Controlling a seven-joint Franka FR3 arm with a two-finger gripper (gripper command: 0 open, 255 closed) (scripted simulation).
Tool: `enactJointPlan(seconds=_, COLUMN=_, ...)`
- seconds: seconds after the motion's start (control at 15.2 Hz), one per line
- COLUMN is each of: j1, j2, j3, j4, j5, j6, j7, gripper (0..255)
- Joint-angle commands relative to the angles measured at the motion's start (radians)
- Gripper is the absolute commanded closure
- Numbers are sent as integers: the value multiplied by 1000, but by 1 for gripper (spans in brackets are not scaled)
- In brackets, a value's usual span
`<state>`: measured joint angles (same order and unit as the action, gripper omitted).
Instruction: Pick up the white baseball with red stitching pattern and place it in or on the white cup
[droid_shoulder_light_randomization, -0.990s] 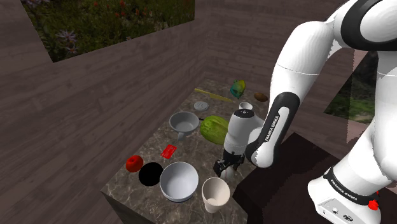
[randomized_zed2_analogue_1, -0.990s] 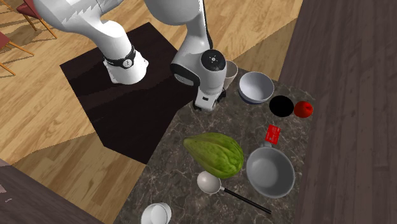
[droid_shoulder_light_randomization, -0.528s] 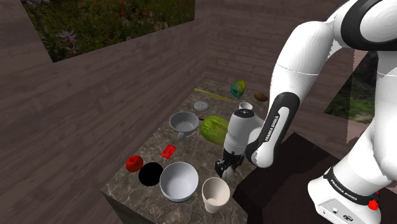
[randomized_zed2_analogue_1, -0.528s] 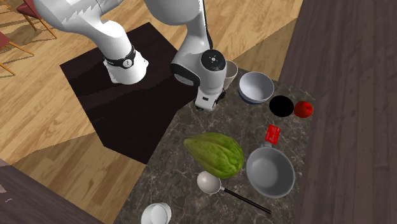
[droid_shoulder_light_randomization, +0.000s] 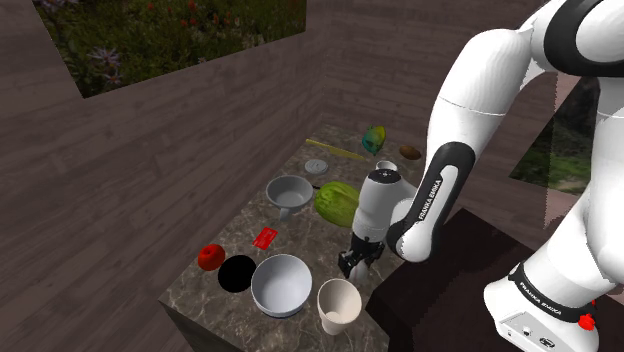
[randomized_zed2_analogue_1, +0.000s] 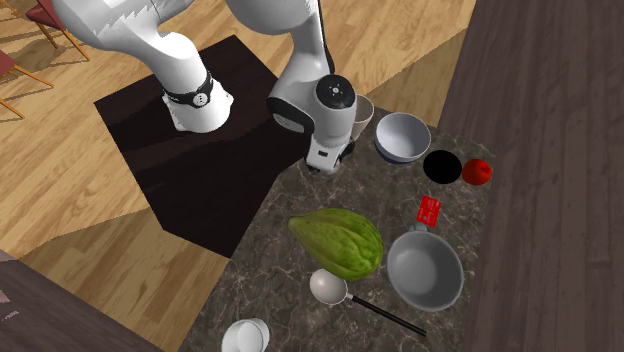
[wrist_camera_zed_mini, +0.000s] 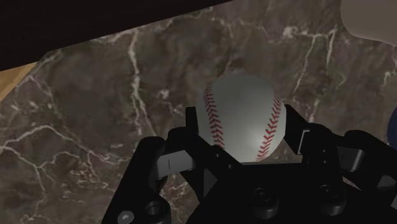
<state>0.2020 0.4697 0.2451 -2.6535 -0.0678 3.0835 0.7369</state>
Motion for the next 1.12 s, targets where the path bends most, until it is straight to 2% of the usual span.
enactJointPlan(seconds=0.0, j1=-19, j2=-32, j3=19, j4=-10, j5=5, j6=-23, j7=-3, gripper=255)
enactJointPlan(seconds=0.53, j1=-123, j2=-181, j3=140, j4=-53, j5=65, j6=-133, j7=-37, gripper=255)
enactJointPlan(seconds=1.06, j1=-214, j2=-338, j3=267, j4=-77, j5=207, j6=-261, j7=-127, gripper=255)
